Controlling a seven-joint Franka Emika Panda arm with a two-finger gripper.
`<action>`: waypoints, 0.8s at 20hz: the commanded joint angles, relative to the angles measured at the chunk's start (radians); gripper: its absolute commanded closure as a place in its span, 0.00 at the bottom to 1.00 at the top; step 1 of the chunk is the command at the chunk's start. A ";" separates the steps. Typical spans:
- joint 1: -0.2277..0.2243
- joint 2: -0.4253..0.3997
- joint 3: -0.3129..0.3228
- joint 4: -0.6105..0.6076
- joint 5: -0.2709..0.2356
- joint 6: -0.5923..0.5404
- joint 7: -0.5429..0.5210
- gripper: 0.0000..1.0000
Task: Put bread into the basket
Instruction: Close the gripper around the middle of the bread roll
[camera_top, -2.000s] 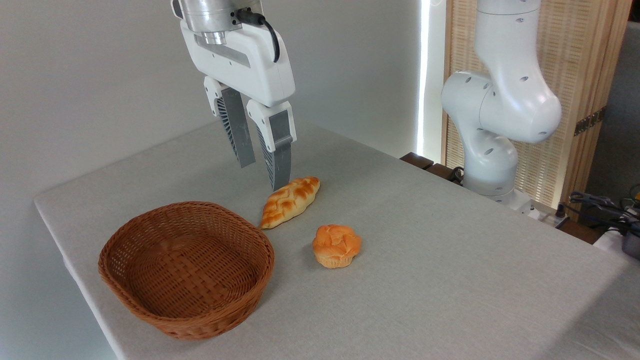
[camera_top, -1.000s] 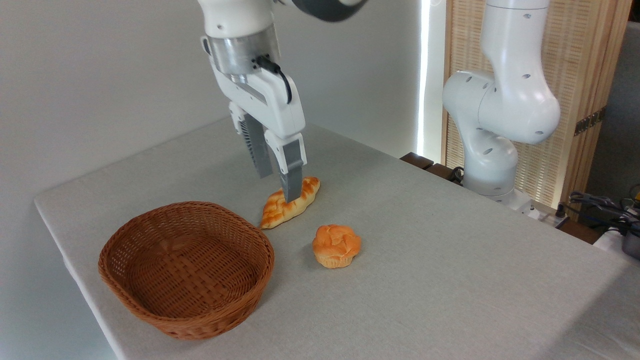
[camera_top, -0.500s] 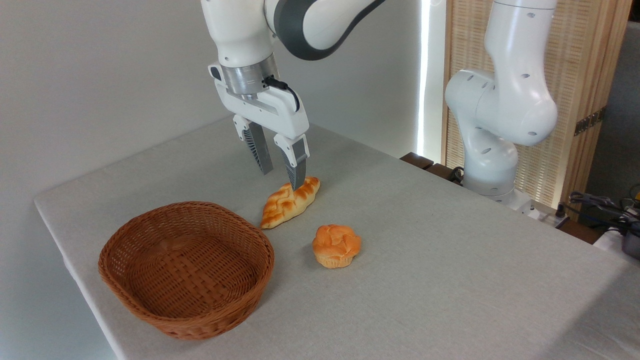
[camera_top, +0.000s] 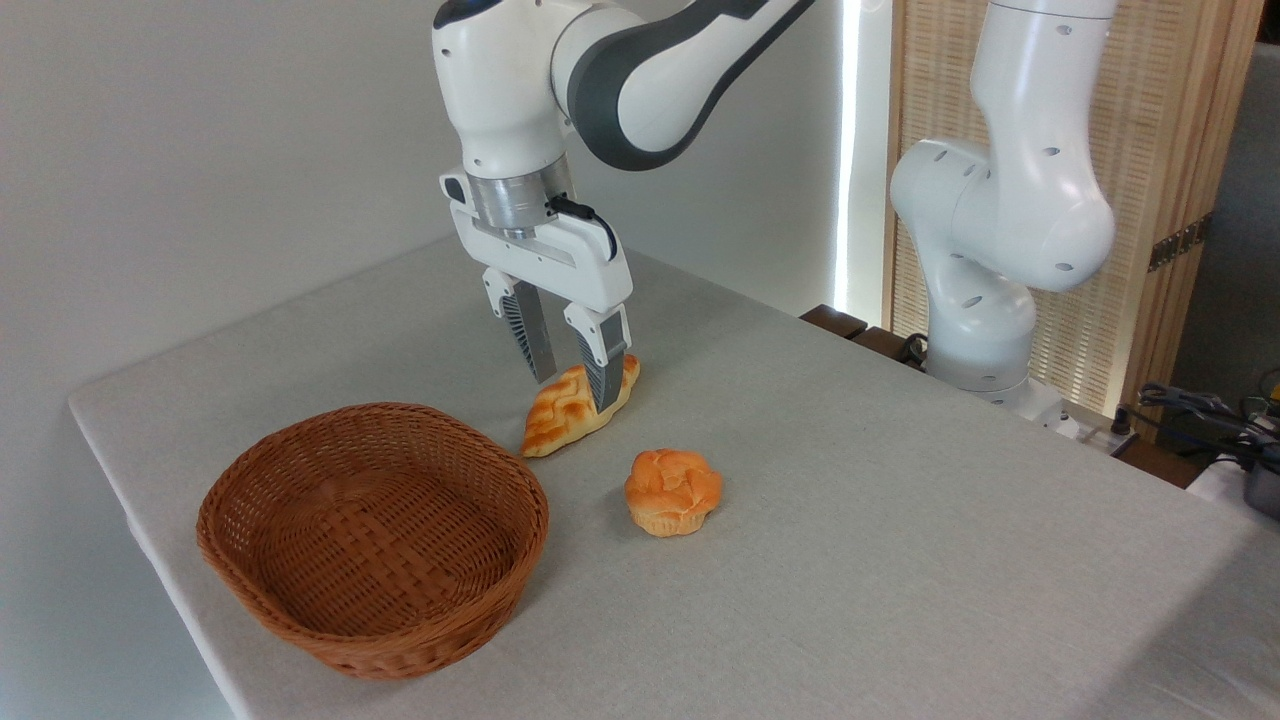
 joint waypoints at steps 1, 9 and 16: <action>-0.027 -0.007 -0.004 -0.043 0.004 0.066 -0.059 0.00; -0.038 0.001 -0.006 -0.075 0.001 0.111 -0.084 0.00; -0.046 0.018 -0.006 -0.081 -0.001 0.121 -0.070 0.46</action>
